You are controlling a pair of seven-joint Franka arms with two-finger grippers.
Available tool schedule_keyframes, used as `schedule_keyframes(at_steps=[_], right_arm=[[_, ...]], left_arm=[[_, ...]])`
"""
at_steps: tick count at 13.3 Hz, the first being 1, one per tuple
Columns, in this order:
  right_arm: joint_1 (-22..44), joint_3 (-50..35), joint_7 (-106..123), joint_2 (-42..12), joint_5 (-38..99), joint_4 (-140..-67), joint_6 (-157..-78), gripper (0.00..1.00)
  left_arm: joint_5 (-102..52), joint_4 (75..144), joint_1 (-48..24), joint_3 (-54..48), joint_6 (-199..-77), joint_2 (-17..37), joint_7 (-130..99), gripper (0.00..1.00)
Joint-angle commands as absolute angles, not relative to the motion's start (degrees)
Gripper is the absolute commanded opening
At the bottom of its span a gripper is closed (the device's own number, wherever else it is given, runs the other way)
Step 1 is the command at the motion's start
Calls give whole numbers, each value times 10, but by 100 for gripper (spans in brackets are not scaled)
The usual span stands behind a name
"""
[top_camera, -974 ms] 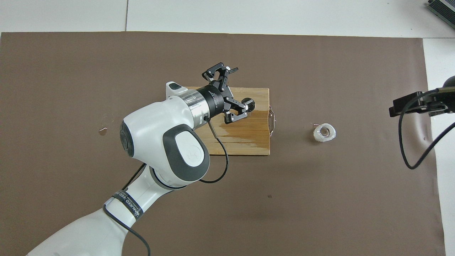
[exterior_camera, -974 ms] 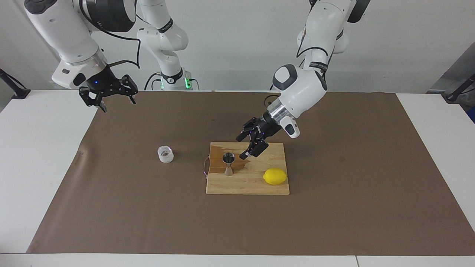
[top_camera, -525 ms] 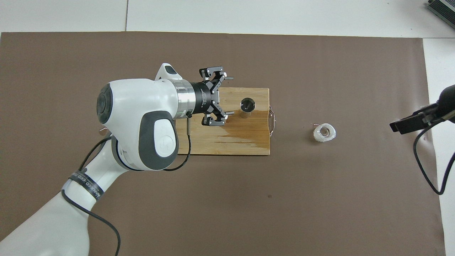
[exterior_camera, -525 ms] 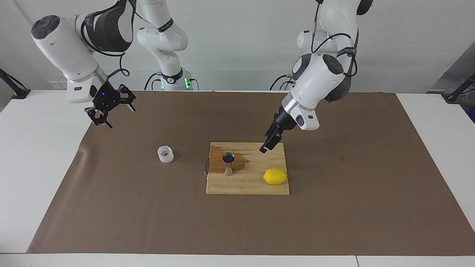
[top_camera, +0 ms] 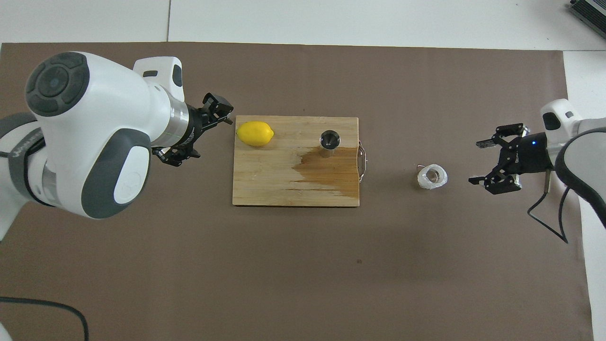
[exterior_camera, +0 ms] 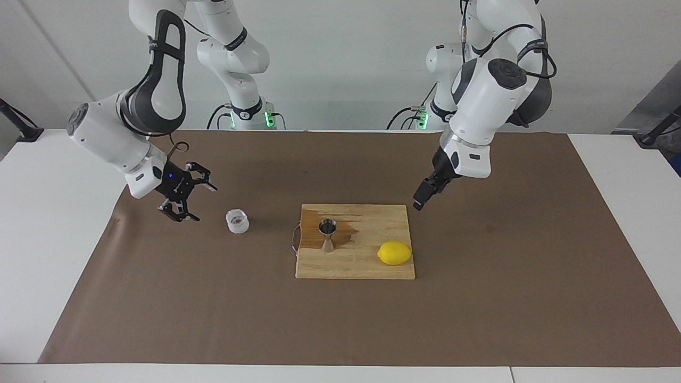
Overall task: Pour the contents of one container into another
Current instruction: 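Withdraw the left gripper while the right gripper reaches the white cup, then close the right gripper on the white cup and lift it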
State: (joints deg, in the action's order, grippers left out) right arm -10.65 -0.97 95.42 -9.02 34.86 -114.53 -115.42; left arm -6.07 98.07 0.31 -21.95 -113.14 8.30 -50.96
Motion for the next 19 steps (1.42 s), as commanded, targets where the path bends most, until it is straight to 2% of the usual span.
schedule_keyframes(at_steps=[1, 4, 6, 8, 13, 17, 18, 19], right_arm=[[-115, -15, 1045, -90, 424, -1193, -1193, 100], [-115, -15, 1105, -106, 465, -1212, -1193, 100], [-117, -16, 1181, -140, 489, -1213, -1187, 100], [-120, -15, 1261, -183, 556, -1211, -1193, 100], [-113, -17, 1324, -211, 618, -1211, -1209, 100], [-113, -17, 1352, -211, 625, -1212, -1202, 100], [-113, -16, 1351, -212, 625, -1212, -1206, 89], [-113, -16, 1351, -211, 625, -1212, -1207, 74]], left_arm=[[-52, 987, 35, -221, -1077, 55, -384, 100], [-5, 985, 52, -221, -1050, 48, -296, 100], [-1, 983, 75, -220, -1043, 43, -250, 100], [-1, 983, 35, -139, -1034, 32, -175, 100], [-1, 982, -47, -15, -1012, 12, -58, 100], [-1, 946, -40, -18, -939, -9, -33, 100], [-1, 937, -38, -18, -927, -9, -32, 100], [-1, 933, -34, -20, -917, -9, -32, 100]])
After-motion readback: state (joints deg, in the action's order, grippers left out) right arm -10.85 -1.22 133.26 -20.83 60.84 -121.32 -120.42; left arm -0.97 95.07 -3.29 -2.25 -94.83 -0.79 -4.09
